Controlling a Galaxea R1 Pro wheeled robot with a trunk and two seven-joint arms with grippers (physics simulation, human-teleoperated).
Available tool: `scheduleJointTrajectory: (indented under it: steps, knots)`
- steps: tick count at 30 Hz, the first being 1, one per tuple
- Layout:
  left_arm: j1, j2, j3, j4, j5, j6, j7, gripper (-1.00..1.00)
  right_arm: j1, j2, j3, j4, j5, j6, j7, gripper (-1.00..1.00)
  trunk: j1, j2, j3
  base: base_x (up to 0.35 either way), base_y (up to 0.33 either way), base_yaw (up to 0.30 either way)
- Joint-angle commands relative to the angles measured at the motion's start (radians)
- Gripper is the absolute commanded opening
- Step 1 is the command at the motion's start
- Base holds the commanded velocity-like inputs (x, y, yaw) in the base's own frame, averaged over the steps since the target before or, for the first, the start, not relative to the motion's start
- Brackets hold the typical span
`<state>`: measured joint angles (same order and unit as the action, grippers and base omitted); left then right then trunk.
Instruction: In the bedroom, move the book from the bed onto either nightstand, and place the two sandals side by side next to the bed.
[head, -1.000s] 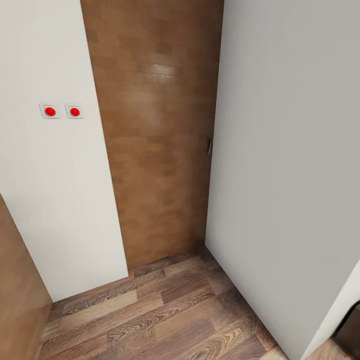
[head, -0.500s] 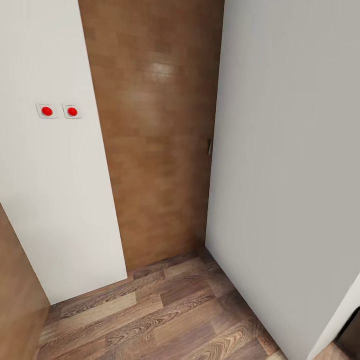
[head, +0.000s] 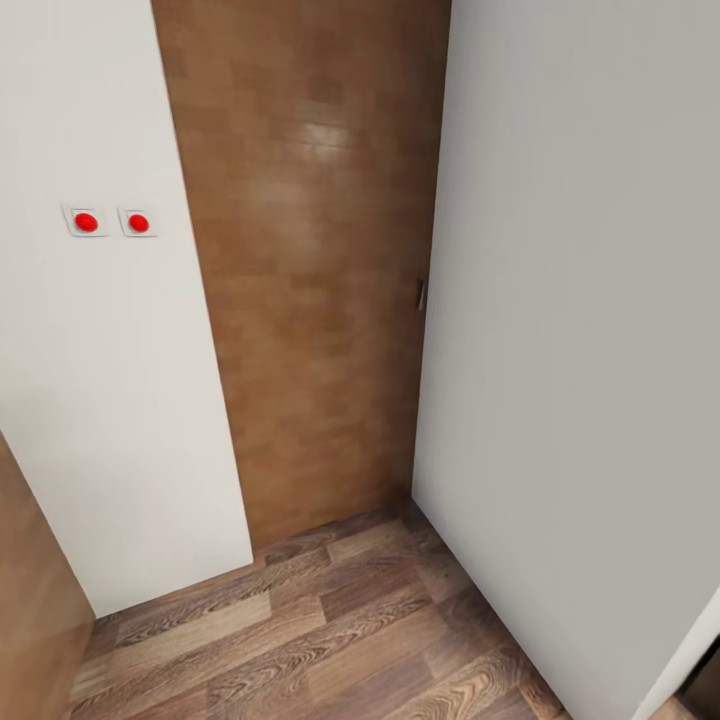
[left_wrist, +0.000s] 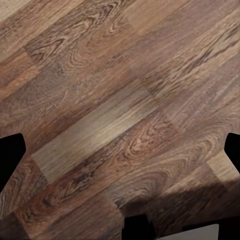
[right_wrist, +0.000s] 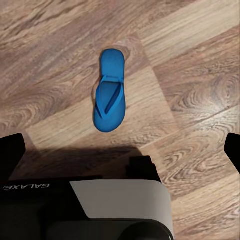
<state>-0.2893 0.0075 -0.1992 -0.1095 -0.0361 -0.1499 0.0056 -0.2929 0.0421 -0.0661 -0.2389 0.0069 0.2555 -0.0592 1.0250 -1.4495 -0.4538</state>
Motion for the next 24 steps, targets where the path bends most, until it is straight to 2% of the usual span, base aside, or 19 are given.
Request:
scheduleJointTrajectory:
  steps: [1,12,24]
  knots:
    - [-0.001,0.000,-0.003,0.001,-0.004,-0.003,0.001,1.00,0.000,0.001,-0.007,-0.002,0.001,0.005,-0.002,1.00,0.000,-0.001,-0.001,0.035,0.000,0.000]
    - [-0.001,0.001,-0.005,0.001,-0.004,-0.004,0.001,1.00,0.000,0.001,-0.007,-0.007,0.000,0.005,-0.002,1.00,0.000,-0.001,-0.001,0.099,0.000,0.000]
    - [-0.001,0.001,-0.005,0.001,-0.004,-0.005,0.001,1.00,0.000,0.002,-0.007,-0.009,-0.001,0.005,0.000,1.00,0.000,-0.001,-0.001,0.023,0.000,0.000]
